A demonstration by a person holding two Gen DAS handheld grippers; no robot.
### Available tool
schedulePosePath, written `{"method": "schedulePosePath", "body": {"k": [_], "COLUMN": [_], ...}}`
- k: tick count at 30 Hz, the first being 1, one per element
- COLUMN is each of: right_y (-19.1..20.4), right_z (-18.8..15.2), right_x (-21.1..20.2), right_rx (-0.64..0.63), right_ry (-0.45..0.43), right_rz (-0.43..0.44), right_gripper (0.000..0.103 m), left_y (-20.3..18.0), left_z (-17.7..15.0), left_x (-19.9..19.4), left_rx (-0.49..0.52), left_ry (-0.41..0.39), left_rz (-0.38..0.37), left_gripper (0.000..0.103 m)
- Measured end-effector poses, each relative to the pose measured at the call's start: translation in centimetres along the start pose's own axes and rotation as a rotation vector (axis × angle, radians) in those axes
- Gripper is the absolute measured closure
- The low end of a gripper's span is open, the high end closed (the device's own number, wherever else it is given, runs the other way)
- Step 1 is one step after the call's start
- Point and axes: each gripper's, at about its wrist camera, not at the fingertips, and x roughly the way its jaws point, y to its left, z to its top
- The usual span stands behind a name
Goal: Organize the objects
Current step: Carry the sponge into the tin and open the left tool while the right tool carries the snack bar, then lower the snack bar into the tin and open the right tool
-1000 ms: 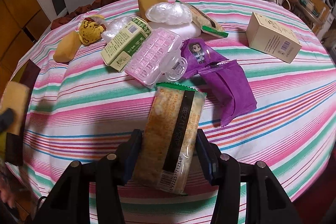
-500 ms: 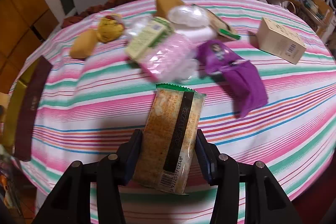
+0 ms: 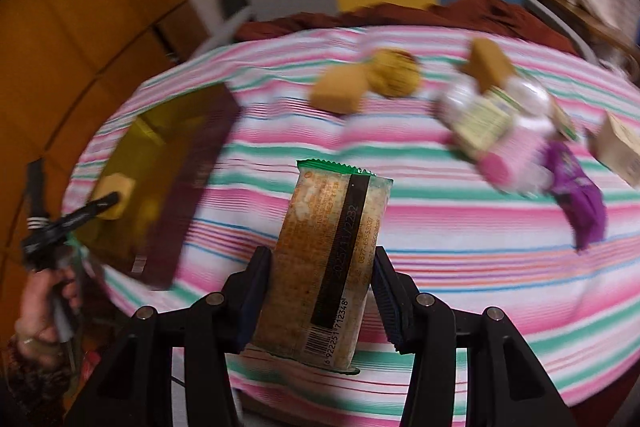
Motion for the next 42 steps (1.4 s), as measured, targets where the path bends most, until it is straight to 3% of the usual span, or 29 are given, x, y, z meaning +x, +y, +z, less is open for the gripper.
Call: {"method": "schedulePosePath", "body": {"k": [6, 14, 17, 18, 23, 30, 33, 35, 42], "right_y": [6.9, 15.2, 17.0, 17.4, 19.1, 20.6, 21.3, 21.5, 20.5], "right_z": [1.2, 1.7, 1.9, 2.0, 2.3, 1.9, 2.0, 2.0, 1.9], "right_x": [0.5, 3.6, 5.0, 5.5, 8.6, 11.4, 11.9, 11.8, 8.8], "right_rx": [-0.116, -0.216, -0.236, -0.239, -0.259, -0.271, -0.269, -0.259, -0.282], "right_ry": [-0.021, -0.011, -0.003, 0.002, 0.042, 0.092, 0.089, 0.086, -0.006], "right_rz": [0.107, 0.19, 0.196, 0.195, 0.191, 0.194, 0.214, 0.233, 0.206], "right_gripper": [0.053, 0.053, 0.053, 0.053, 0.052, 0.051, 0.047, 0.038, 0.038], "left_y": [0.9, 3.1, 3.1, 3.1, 3.8, 5.5, 5.2, 4.8, 2.3], "left_z": [-0.3, 0.0, 0.5, 0.7, 1.7, 2.4, 2.5, 2.5, 2.4], "left_x": [1.0, 0.9, -0.1, -0.6, -3.9, -7.3, -8.1, -8.6, -9.3], "left_rx": [0.027, -0.041, -0.061, -0.066, -0.119, -0.245, -0.247, -0.242, -0.195], "left_ry": [0.021, 0.031, 0.01, -0.007, -0.12, -0.222, -0.246, -0.259, -0.267], "left_rz": [0.058, 0.055, 0.048, 0.05, 0.089, 0.061, 0.06, 0.047, -0.008], "left_gripper": [0.048, 0.046, 0.029, 0.02, 0.019, 0.019, 0.019, 0.019, 0.019]}}
